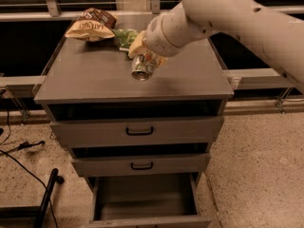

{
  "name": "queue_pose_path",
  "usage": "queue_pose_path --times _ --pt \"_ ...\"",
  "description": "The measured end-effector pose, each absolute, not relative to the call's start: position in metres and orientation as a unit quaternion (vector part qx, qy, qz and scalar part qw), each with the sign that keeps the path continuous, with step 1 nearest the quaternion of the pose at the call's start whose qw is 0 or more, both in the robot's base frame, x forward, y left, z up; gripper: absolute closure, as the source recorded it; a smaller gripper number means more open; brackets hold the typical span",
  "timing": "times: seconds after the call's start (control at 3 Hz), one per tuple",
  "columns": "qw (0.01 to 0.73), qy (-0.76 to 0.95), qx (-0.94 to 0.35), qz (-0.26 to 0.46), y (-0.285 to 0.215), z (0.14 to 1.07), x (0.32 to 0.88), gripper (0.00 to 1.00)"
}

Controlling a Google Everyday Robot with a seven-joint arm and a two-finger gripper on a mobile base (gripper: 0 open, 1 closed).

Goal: Pick 7up can from bottom drawer and place on counter

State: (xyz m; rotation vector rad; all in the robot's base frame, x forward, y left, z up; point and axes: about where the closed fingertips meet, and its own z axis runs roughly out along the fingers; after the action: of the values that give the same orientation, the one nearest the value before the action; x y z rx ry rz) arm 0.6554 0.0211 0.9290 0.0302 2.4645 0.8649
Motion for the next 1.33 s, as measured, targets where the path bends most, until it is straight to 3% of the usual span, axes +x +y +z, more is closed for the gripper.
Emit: queue_pose_path --times 0.67,1.33 --pt "0.289 0.899 0.014 0.329 0.0247 0.9256 0.6608 1.00" --pt "0.373 0.862 -0.005 0.343 0.0193 0.9250 0.6703 1.00"
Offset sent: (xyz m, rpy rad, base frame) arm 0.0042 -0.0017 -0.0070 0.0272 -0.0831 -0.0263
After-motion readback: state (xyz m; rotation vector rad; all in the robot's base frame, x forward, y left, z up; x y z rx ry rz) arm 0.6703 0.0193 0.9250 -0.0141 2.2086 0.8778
